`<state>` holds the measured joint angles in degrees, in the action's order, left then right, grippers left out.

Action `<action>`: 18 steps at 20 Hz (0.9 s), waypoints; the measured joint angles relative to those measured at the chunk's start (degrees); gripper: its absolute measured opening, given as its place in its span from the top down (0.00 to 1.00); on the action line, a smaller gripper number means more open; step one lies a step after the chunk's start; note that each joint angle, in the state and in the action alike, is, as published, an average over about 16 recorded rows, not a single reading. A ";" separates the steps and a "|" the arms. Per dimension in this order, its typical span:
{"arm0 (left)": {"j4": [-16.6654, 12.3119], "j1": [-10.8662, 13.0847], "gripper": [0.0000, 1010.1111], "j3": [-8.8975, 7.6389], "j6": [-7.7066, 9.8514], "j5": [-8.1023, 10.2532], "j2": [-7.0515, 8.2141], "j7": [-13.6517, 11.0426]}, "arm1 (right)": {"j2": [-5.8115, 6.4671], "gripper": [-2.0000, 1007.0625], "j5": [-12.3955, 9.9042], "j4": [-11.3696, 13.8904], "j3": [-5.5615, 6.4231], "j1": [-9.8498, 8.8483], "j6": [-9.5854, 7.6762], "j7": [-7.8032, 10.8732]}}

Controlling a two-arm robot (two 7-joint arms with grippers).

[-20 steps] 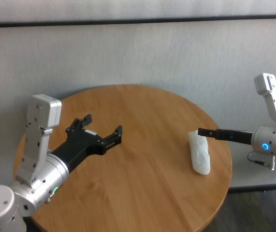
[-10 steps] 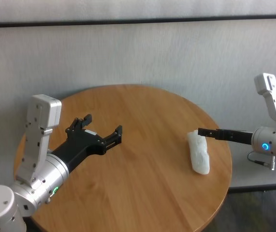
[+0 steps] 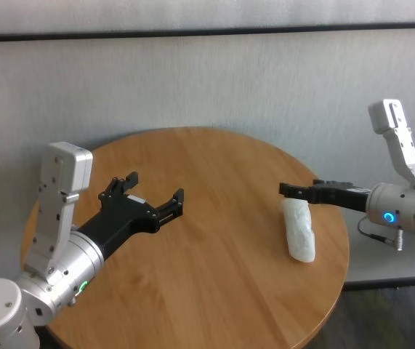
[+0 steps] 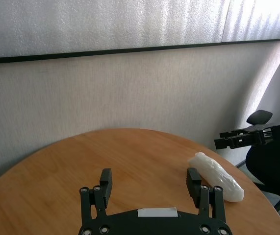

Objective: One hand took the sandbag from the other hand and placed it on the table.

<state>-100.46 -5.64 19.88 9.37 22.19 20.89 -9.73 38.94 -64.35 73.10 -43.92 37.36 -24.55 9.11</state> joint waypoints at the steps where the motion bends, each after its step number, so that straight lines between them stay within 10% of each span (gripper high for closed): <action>1: 0.00 0.00 0.01 0.00 0.00 0.00 0.00 0.00 | 0.07 0.01 0.41 0.53 0.00 -0.15 0.41 0.38; 18: 0.00 0.00 0.01 0.00 0.00 0.00 0.00 0.00 | 0.17 0.01 8.82 7.61 -0.16 -2.75 8.54 3.72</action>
<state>-100.46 -5.64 19.89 9.38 22.19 20.89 -9.73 39.11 -55.53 80.71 -44.08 34.61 -16.01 12.83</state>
